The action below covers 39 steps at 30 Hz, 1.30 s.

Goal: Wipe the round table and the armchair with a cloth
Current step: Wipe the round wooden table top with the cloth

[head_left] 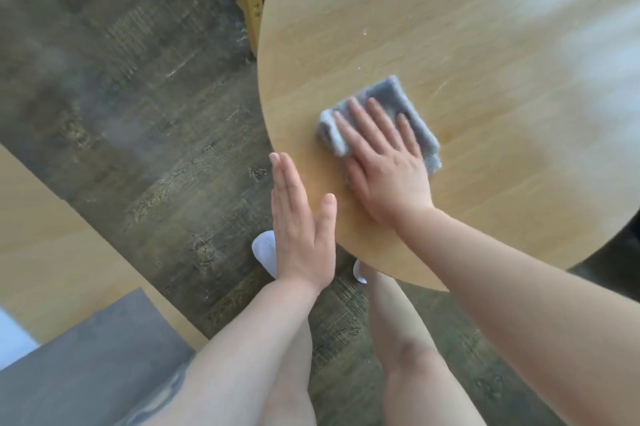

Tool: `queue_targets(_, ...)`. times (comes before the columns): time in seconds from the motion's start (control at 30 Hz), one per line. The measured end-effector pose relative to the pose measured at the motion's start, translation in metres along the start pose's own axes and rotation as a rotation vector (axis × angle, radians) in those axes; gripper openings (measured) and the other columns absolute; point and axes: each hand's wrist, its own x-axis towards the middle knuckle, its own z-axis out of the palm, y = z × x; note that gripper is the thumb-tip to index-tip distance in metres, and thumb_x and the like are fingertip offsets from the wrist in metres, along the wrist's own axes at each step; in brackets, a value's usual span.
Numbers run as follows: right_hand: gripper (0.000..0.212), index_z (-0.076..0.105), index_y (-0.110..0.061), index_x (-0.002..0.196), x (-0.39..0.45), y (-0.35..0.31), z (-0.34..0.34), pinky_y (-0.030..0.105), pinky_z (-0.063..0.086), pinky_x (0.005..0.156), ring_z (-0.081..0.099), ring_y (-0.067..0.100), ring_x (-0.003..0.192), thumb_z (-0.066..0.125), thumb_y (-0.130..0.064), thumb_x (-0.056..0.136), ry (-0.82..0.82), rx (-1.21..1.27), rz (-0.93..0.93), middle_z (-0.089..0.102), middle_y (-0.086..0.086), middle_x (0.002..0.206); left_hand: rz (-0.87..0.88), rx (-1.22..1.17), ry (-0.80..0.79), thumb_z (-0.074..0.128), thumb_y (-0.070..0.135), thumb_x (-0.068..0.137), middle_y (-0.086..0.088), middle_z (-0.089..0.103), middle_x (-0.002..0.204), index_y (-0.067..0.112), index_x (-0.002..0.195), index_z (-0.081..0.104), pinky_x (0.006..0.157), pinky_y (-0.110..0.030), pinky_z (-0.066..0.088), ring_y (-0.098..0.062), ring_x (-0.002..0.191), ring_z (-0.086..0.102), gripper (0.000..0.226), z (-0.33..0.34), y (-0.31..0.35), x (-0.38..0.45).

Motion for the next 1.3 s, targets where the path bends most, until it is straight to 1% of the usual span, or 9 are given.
queue_targets(0.1,0.055,0.023,-0.032,0.151,-0.033,-0.016,0.003,0.046,0.008,0.119,0.009,0.017,0.148,0.034,-0.036,0.098,0.038,0.05,0.33,0.018,-0.004,0.16,0.018,0.123,-0.007,0.018,0.051,0.1,-0.004,-0.019,0.158,0.004,0.151,-0.008,0.122,-0.033,-0.004,-0.013,0.149,-0.014,0.074,0.008,-0.002,-0.004)
queue_targets(0.23,0.051,0.021,-0.033,0.151,0.002,0.01,-0.012,0.04,0.004,0.121,0.012,0.018,0.148,0.03,-0.04,0.101,-0.233,-0.065,-0.623,0.018,-0.007,0.159,-0.116,0.332,0.065,0.009,0.054,0.101,-0.014,-0.013,0.158,-0.002,0.15,-0.007,0.121,-0.035,-0.003,-0.022,0.15,-0.008,0.076,0.027,0.001,-0.014)
queue_targets(0.4,0.05,0.024,-0.031,0.152,0.051,0.039,-0.019,0.046,0.01,0.12,0.014,0.021,0.148,0.03,-0.041,0.103,-0.11,-0.069,-0.326,0.02,-0.004,0.159,0.051,0.758,-0.006,0.026,0.042,0.098,-0.016,0.011,0.161,-0.001,0.152,0.013,0.12,-0.04,0.002,-0.028,0.149,0.004,0.07,0.04,0.0,-0.035)
queue_targets(0.57,0.052,0.025,-0.03,0.151,0.078,0.006,-0.012,0.042,0.008,0.121,0.015,0.019,0.148,0.036,-0.038,0.101,-0.228,-0.145,-0.984,0.021,-0.005,0.159,0.193,0.892,-0.087,0.024,0.045,0.098,-0.02,0.009,0.16,-0.001,0.151,0.015,0.121,-0.041,0.002,-0.029,0.148,0.002,0.071,0.03,-0.008,-0.028)
queue_targets(0.73,0.052,0.024,-0.032,0.151,0.068,0.022,-0.015,0.044,0.005,0.12,0.008,0.018,0.149,0.026,-0.04,0.1,-0.03,-0.021,-0.063,0.018,-0.004,0.16,0.186,0.9,-0.103,0.02,0.044,0.099,-0.015,0.002,0.163,0.003,0.154,0.009,0.122,-0.041,0.002,-0.026,0.151,0.001,0.07,0.029,0.001,-0.031)
queue_targets(0.9,0.052,0.026,-0.034,0.151,0.095,0.004,-0.012,0.042,0.007,0.12,0.014,0.017,0.148,0.04,-0.038,0.101,-0.268,-0.083,-0.964,0.021,-0.008,0.159,0.146,0.885,-0.062,0.027,0.047,0.096,-0.017,0.008,0.161,0.004,0.154,0.01,0.122,-0.04,0.001,-0.026,0.15,-0.001,0.074,0.03,0.002,-0.029)
queue_targets(1.07,0.051,0.027,-0.032,0.151,0.068,0.012,-0.014,0.044,0.007,0.12,0.009,0.018,0.148,0.035,-0.038,0.101,-0.048,0.12,-0.021,0.019,-0.004,0.16,0.159,0.915,-0.058,0.02,0.049,0.099,-0.015,0.01,0.162,0.004,0.154,0.013,0.122,-0.042,0.003,-0.025,0.151,0.002,0.072,0.027,0.006,-0.027)
queue_targets(1.2,0.053,0.022,-0.031,0.152,-0.006,0.062,-0.024,0.042,0.009,0.12,0.008,0.014,0.148,0.036,-0.039,0.102,-0.22,-0.006,-0.561,0.017,-0.008,0.16,0.093,0.886,-0.021,0.009,0.05,0.102,-0.016,0.021,0.159,0.001,0.151,0.017,0.121,-0.042,0.001,-0.022,0.151,-0.004,0.07,0.028,0.006,-0.025)
queue_targets(1.3,0.054,0.024,-0.03,0.151,-0.012,0.127,-0.032,0.048,0.013,0.118,0.011,0.015,0.148,0.026,-0.042,0.099,-0.017,0.047,0.194,0.019,-0.005,0.159,0.066,0.877,-0.019,0.011,0.051,0.101,-0.013,0.009,0.162,0.005,0.155,0.01,0.122,-0.041,-0.004,-0.023,0.151,-0.002,0.071,0.032,0.008,-0.026)
